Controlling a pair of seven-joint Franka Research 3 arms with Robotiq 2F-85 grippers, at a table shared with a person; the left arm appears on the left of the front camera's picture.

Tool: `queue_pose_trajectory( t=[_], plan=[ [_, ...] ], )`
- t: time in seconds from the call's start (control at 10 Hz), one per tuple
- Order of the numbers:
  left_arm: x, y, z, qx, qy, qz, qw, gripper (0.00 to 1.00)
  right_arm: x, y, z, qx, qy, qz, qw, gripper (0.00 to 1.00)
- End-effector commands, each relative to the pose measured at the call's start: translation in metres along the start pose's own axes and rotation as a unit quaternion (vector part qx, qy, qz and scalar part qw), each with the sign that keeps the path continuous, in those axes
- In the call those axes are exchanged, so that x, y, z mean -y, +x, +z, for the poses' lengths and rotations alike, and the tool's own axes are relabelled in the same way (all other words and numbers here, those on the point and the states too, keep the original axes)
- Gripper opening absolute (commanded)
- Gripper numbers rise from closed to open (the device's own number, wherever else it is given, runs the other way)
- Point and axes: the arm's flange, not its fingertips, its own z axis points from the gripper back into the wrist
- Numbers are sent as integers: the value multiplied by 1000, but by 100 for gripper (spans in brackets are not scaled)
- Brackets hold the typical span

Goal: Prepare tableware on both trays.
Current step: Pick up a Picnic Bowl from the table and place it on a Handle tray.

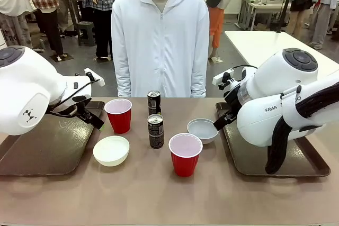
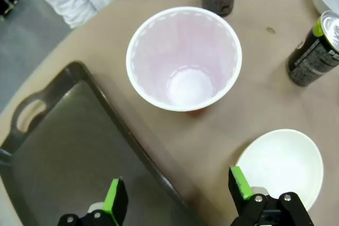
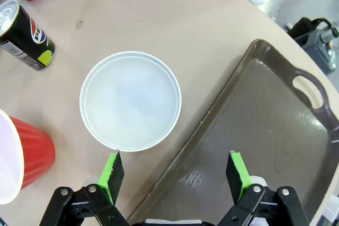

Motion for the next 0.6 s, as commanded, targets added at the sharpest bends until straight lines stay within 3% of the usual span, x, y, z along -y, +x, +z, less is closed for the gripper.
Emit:
queue_pose_trajectory(
  t=[0.0, 0.3, 0.4, 0.5],
  plan=[
    [0, 0, 0, 0, 0, 0, 1000, 100, 0, 0, 0, 0, 0, 0, 1000, 100],
    [0, 0, 0, 0, 0, 0, 1000, 100, 0, 0, 0, 0, 0, 0, 1000, 100],
    [10, -11, 28, 11, -5, -17, 1000, 100, -9, -7, 22, 0, -22, 52, 998, 100],
    [18, -25, 57, 9, -19, 0, 1000, 100, -10, -22, 45, -18, -23, 38, 999, 100]
  ],
)
